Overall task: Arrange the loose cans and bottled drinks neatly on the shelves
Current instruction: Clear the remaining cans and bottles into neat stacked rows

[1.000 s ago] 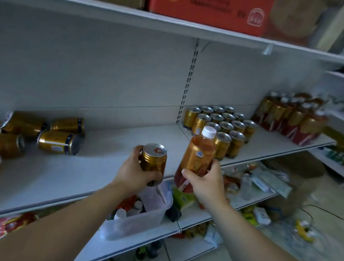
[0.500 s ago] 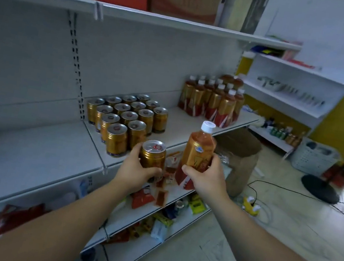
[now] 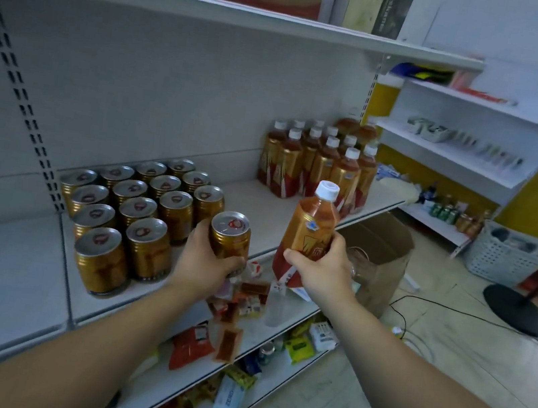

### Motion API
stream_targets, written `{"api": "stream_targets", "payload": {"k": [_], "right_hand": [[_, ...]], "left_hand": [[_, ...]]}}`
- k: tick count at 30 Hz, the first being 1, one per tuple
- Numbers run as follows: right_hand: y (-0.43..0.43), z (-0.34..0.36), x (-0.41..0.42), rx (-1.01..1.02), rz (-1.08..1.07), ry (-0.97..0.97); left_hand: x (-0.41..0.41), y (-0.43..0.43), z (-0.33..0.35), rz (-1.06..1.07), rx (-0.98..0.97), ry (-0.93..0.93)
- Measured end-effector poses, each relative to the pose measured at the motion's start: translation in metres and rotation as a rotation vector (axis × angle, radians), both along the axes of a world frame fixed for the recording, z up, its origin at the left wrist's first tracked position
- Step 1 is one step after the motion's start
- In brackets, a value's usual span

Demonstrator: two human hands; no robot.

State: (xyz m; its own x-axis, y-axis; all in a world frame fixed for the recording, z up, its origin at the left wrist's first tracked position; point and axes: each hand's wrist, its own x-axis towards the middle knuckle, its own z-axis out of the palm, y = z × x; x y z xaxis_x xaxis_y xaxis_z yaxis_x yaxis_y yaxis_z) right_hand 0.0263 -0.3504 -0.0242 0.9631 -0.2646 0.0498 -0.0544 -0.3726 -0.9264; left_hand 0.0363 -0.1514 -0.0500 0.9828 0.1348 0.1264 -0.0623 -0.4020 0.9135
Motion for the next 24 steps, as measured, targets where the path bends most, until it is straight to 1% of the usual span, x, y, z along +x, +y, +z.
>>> {"api": "stream_targets", "payload": {"k": [6,11,16,19,21,24], "right_hand": [[-0.004,-0.008,0.071,0.014,0.053,-0.011],[-0.011,-0.018,0.115,-0.048,0.157,-0.036],[-0.029,-0.027,0.143,-0.075,0.291,-0.071],[-0.041,-0.035,0.154,-0.080,0.348,-0.055],[-0.048,-0.039,0.161,-0.065,0.389,-0.051],[-0.056,-0.038,0.166,-0.105,0.418,-0.082]], "left_hand": [[0.041,0.000,-0.021,0.108,0.025,0.051],[0.044,-0.010,-0.034,0.221,0.056,0.086],[0.040,-0.030,-0.043,0.418,0.074,0.101],[0.035,-0.041,-0.039,0.504,0.092,0.103],[0.032,-0.046,-0.036,0.526,0.203,0.098],[0.026,-0.048,-0.031,0.507,0.497,0.005]]}}
